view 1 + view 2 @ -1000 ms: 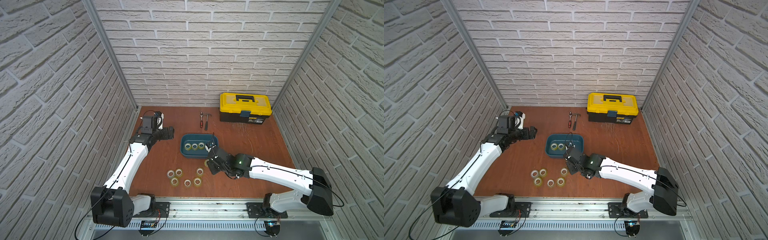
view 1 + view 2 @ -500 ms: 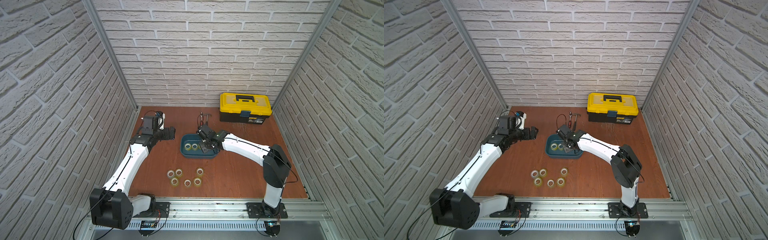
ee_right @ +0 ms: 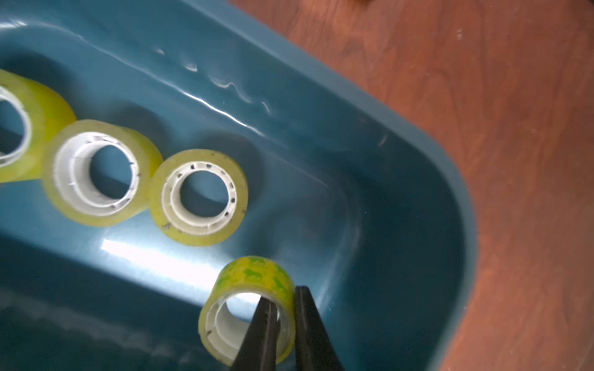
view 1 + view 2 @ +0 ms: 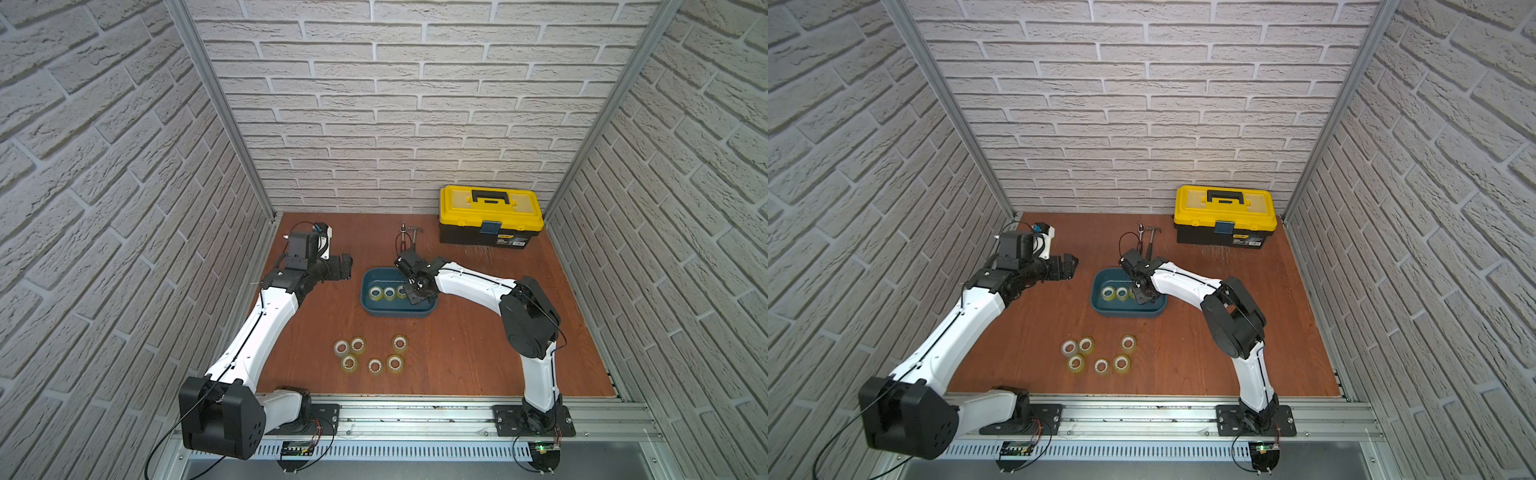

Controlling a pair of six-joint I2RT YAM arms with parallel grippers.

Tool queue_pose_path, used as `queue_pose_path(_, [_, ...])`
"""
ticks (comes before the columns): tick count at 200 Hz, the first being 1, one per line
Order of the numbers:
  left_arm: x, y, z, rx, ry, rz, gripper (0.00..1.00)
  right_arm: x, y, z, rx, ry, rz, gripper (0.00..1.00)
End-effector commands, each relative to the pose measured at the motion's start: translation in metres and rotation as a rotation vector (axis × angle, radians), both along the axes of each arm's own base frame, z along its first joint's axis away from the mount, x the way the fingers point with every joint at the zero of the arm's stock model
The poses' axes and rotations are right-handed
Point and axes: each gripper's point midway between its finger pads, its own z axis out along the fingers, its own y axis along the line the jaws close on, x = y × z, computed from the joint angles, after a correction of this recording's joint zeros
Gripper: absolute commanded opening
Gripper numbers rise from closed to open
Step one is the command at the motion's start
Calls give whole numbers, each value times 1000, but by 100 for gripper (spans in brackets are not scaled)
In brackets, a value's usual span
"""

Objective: Put the transparent tape into the storage box
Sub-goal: Place the tape in the storage box.

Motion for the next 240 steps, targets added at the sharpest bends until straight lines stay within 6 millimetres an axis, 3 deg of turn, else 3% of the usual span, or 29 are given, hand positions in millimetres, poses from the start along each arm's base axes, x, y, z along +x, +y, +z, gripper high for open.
queue_pose_path(1, [-1, -1, 3, 6, -24, -5, 98, 13, -4, -2, -23, -26, -18, 3])
queue_pose_path(43, [-1, -4, 4, 3, -30, -20, 98, 25, -2, -4, -36, -32, -33, 8])
queue_pose_path(87, [-1, -5, 2, 6, -26, -26, 98, 32, 6, 7, -5, -42, -24, 42])
queue_pose_path(117, [-2, -6, 3, 10, -39, -46, 98, 31, 15, 29, 72, -67, -12, 48])
queue_pose_path(134, [-3, -7, 4, 14, -51, -54, 98, 30, 18, 52, 130, -104, -10, 49])
queue_pose_path(143, [-4, -8, 4, 17, -56, -61, 98, 26, 20, 61, 159, -117, -4, 50])
queue_pose_path(147, [-4, -8, 4, 21, -60, -63, 98, 25, 21, 77, 192, -145, 2, 50])
queue_pose_path(170, [-7, -12, 4, 44, -69, -81, 98, 13, 26, 114, 310, -200, 44, 50])
queue_pose_path(195, [-10, -18, 2, 55, -60, -93, 98, -8, 28, 145, 409, -239, 91, 48])
queue_pose_path(220, [-11, -22, 5, 33, -78, -103, 98, -32, 22, 162, 465, -274, 125, 48])
queue_pose_path(240, [-12, -19, 5, 40, -90, -95, 98, -51, 7, 159, 505, -324, 126, 49])
